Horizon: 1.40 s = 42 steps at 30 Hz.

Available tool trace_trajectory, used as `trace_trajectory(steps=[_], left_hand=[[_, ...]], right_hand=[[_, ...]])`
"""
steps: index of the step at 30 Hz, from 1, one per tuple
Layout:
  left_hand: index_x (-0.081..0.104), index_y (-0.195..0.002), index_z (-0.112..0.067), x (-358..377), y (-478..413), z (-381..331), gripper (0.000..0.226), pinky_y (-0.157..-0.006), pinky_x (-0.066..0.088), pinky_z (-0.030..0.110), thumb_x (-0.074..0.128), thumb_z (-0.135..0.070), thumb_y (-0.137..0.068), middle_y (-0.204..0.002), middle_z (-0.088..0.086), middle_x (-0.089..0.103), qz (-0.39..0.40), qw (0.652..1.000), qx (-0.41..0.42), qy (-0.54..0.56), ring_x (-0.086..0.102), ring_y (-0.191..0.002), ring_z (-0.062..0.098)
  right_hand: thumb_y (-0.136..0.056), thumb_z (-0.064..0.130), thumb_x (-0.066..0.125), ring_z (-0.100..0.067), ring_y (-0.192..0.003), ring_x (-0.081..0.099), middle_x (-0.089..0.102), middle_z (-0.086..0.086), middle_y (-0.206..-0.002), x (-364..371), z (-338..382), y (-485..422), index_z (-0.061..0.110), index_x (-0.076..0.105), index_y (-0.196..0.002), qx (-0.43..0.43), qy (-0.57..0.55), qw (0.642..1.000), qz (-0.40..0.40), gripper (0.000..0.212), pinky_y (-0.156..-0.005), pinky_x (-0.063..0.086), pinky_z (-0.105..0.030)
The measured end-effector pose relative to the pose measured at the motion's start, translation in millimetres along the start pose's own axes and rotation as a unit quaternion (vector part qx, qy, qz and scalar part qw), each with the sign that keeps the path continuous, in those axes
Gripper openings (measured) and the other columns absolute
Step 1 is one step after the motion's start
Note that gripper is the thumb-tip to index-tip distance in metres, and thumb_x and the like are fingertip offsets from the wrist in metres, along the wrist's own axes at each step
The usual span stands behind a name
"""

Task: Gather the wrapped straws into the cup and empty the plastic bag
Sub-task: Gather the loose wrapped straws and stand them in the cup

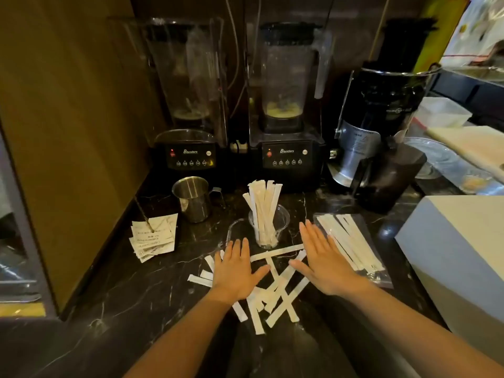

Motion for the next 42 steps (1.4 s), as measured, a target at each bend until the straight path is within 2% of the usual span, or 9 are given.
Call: trace_trajectory(steps=[4, 9, 13, 17, 23, 28, 32, 38, 42], left_hand=[[0.002, -0.142, -0.014, 14, -4, -10, 0.103, -0.112, 0.004, 0.056, 0.027, -0.082, -0.068, -0.155, 0.009, 0.009, 0.052, 0.998, -0.010, -0.024, 0.004, -0.142, 0.027], [0.001, -0.142, -0.014, 26, -9, -18, 0.117, -0.112, 0.004, 0.056, 0.043, -0.084, -0.057, -0.155, 0.008, 0.010, 0.071, 0.997, -0.015, -0.010, 0.007, -0.142, 0.027], [0.009, -0.141, -0.013, 27, -13, -21, 0.120, -0.111, 0.010, 0.056, 0.047, -0.085, -0.053, -0.152, 0.009, 0.019, 0.070, 0.997, -0.019, -0.017, 0.015, -0.139, 0.029], [0.025, -0.135, -0.012, 23, -14, -26, 0.112, -0.107, 0.019, 0.053, 0.048, -0.084, -0.053, -0.143, 0.008, 0.032, 0.051, 0.998, -0.012, -0.029, 0.025, -0.132, 0.028], [0.039, -0.125, -0.011, 22, -9, -33, 0.102, -0.104, 0.022, 0.050, 0.045, -0.085, -0.055, -0.132, 0.008, 0.041, 0.047, 0.998, -0.013, -0.050, 0.032, -0.125, 0.028], [0.034, -0.130, -0.010, 28, -4, -42, 0.103, -0.106, 0.021, 0.051, 0.045, -0.082, -0.058, -0.138, 0.010, 0.037, 0.065, 0.995, -0.017, -0.074, 0.029, -0.128, 0.030], [0.030, -0.132, -0.011, 35, -1, -55, 0.100, -0.105, 0.022, 0.049, 0.051, -0.078, -0.060, -0.137, 0.009, 0.037, 0.078, 0.994, 0.001, -0.074, 0.030, -0.126, 0.029], [0.033, -0.130, -0.014, 40, 2, -66, 0.084, -0.105, 0.023, 0.047, 0.058, -0.064, -0.068, -0.134, 0.009, 0.040, 0.088, 0.995, 0.021, -0.032, 0.031, -0.125, 0.028], [0.037, -0.128, -0.011, 40, 3, -71, 0.069, -0.103, 0.025, 0.046, 0.054, -0.054, -0.077, -0.132, 0.011, 0.044, 0.088, 0.995, 0.033, -0.031, 0.035, -0.124, 0.029]], right_hand=[[-0.085, 0.056, 0.040, -0.019, -0.142, -0.012, -0.015, -0.003, -0.155, 9, 3, -1, 0.021, -0.018, -0.140, -0.035, 0.007, 0.995, 0.093, 0.087, -0.115, -0.003, -0.038], [-0.070, 0.052, 0.067, -0.019, -0.143, -0.008, -0.007, -0.003, -0.156, 19, 8, -10, 0.021, -0.010, -0.142, -0.073, 0.028, 0.982, 0.170, 0.109, -0.116, -0.002, -0.041], [-0.066, 0.039, 0.074, -0.020, -0.142, -0.009, -0.007, -0.004, -0.156, 34, 10, -20, 0.019, -0.008, -0.143, -0.084, 0.074, 0.969, 0.221, 0.115, -0.116, -0.001, -0.043], [-0.065, 0.032, 0.076, -0.022, -0.142, -0.010, -0.009, -0.005, -0.156, 44, 8, -28, 0.018, -0.009, -0.142, -0.085, 0.110, 0.958, 0.249, 0.116, -0.115, -0.001, -0.046], [-0.066, 0.027, 0.075, -0.021, -0.143, -0.008, -0.007, -0.005, -0.156, 51, 10, -35, 0.018, -0.008, -0.143, -0.101, 0.119, 0.953, 0.259, 0.113, -0.115, -0.001, -0.044], [-0.067, 0.025, 0.075, -0.024, -0.143, -0.002, -0.002, -0.004, -0.157, 54, 11, -37, 0.021, -0.003, -0.143, -0.112, 0.122, 0.954, 0.250, 0.108, -0.115, 0.006, -0.042], [-0.067, 0.022, 0.074, -0.026, -0.142, 0.003, -0.002, -0.002, -0.157, 56, 14, -35, 0.030, 0.001, -0.143, -0.125, 0.122, 0.953, 0.247, 0.106, -0.114, 0.012, -0.046], [-0.067, 0.023, 0.073, -0.028, -0.141, 0.009, 0.004, -0.004, -0.156, 56, 19, -32, 0.026, 0.019, -0.140, -0.149, 0.142, 0.950, 0.235, 0.091, -0.113, 0.017, -0.048], [-0.067, 0.021, 0.072, -0.029, -0.136, 0.020, 0.017, -0.007, -0.152, 50, 20, -32, 0.020, 0.033, -0.133, -0.172, 0.165, 0.949, 0.207, 0.076, -0.110, 0.025, -0.046]])
Point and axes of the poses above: each hand's wrist, its own y-axis away from the middle knuckle, its own x-axis out of the palm, z = x × y, the point moved 10 cm from there along -y, towards the middle knuckle
